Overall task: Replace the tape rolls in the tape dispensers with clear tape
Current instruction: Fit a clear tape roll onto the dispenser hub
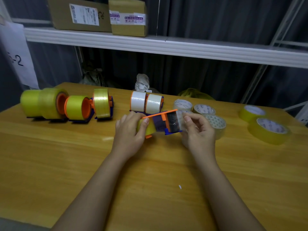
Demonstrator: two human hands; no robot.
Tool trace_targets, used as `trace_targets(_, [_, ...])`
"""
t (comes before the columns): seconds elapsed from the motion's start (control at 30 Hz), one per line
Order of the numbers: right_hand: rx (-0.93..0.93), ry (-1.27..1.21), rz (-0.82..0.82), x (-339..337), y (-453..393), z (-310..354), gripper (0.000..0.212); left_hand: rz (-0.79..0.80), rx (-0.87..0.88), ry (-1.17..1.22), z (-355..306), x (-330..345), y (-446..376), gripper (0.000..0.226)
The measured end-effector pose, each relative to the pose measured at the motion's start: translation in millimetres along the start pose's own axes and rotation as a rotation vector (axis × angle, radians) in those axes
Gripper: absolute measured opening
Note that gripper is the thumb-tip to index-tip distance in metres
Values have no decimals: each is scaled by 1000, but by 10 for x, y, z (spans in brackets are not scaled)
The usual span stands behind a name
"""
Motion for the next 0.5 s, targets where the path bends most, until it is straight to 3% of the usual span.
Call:
trace_targets(0.07, [109,-30,48,44,2,-104,17,3,6,-22,-10,1,0,50])
trace_targets(0.5, [190,-3,82,38,-10,-149,20,64,3,55,8,28,-19,37])
Point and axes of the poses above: each hand's wrist, its own y-axis away from the middle knuckle, its own x-axis out of the palm, z = x × y, the point moved 8 cm from there along -y, towards the middle knuckle, and after that the axes turned 11 degrees about -y, right-handed, at the moved point
